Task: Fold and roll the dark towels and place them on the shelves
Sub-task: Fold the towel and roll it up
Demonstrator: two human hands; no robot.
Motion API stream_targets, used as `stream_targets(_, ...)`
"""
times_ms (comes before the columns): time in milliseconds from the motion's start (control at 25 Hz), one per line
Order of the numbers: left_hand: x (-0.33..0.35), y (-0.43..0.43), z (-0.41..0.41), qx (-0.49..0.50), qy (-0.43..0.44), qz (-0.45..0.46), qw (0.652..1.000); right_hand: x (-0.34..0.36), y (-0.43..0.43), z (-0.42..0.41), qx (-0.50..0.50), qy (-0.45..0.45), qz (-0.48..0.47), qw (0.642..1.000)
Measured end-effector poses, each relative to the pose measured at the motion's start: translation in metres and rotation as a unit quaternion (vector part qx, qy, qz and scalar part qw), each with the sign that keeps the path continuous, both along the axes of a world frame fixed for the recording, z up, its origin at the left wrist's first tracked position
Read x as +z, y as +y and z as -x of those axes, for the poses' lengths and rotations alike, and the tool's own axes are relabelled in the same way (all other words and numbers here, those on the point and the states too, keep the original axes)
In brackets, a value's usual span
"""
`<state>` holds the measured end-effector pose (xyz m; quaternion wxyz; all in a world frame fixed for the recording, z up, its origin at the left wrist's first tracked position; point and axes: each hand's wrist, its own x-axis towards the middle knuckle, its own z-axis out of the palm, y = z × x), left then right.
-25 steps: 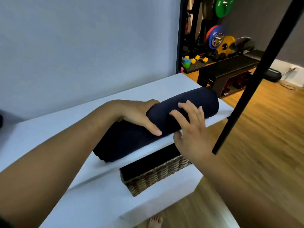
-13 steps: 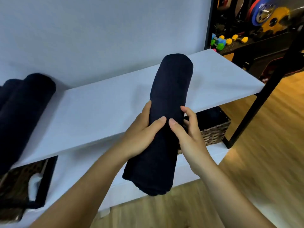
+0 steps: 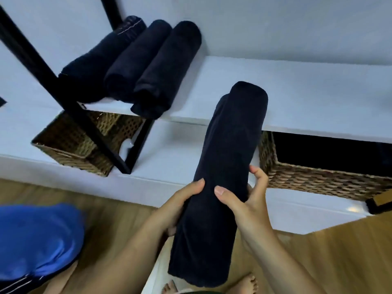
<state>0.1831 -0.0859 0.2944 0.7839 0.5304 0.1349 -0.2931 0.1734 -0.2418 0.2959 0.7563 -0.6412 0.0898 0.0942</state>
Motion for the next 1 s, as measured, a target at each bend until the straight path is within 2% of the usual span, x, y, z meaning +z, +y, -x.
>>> stream_targets(80,-0.009,0.053,0.033,0.027,0.051,0.031,0.998,-0.005,0.048,0.018,0.040,0.007,0.023,0.999)
stream_targets(200,-0.023,0.114,0.066,0.069,0.074,0.047,0.994,-0.016,0.103,0.038,0.104,0.023,0.044,0.993)
stream_targets(360,-0.045,0.176,0.113,0.156,0.088,0.096,0.979,-0.028,0.178,0.057,0.190,0.045,0.138,0.971)
stream_targets(440,-0.051,0.203,0.129,0.178,0.083,0.102,0.975,-0.032,0.210,0.060,0.220,0.019,0.200,0.955)
stream_targets(520,-0.051,0.230,0.134,0.201,0.057,0.065,0.976,-0.032,0.238,0.058,0.249,-0.024,0.276,0.928)
stream_targets(600,-0.050,0.256,0.127,0.228,0.003,-0.009,0.974,-0.030,0.262,0.050,0.262,-0.041,0.318,0.910)
stream_targets(680,-0.042,0.278,0.111,0.253,-0.049,-0.128,0.958,-0.033,0.288,0.038,0.299,-0.047,0.313,0.900)
stream_targets(720,-0.038,0.288,0.102,0.261,-0.061,-0.209,0.940,-0.031,0.304,0.031,0.313,-0.021,0.275,0.909)
stream_targets(760,-0.036,0.297,0.091,0.263,-0.065,-0.311,0.911,-0.031,0.320,0.021,0.319,0.016,0.224,0.921)
stream_targets(800,-0.035,0.305,0.080,0.251,-0.066,-0.431,0.864,-0.033,0.338,0.009,0.317,0.052,0.179,0.930)
stream_targets(880,-0.036,0.318,0.055,0.183,-0.064,-0.653,0.732,-0.035,0.372,-0.019,0.312,0.102,0.139,0.934)
stream_targets(920,-0.038,0.329,0.039,0.149,-0.057,-0.734,0.660,-0.038,0.391,-0.035,0.318,0.121,0.111,0.934)
stream_targets(960,-0.042,0.340,0.023,0.119,-0.051,-0.792,0.596,-0.041,0.410,-0.050,0.323,0.147,0.075,0.932)
stream_targets(1000,-0.042,0.352,0.006,0.094,-0.053,-0.830,0.548,-0.043,0.428,-0.065,0.328,0.172,0.027,0.928)
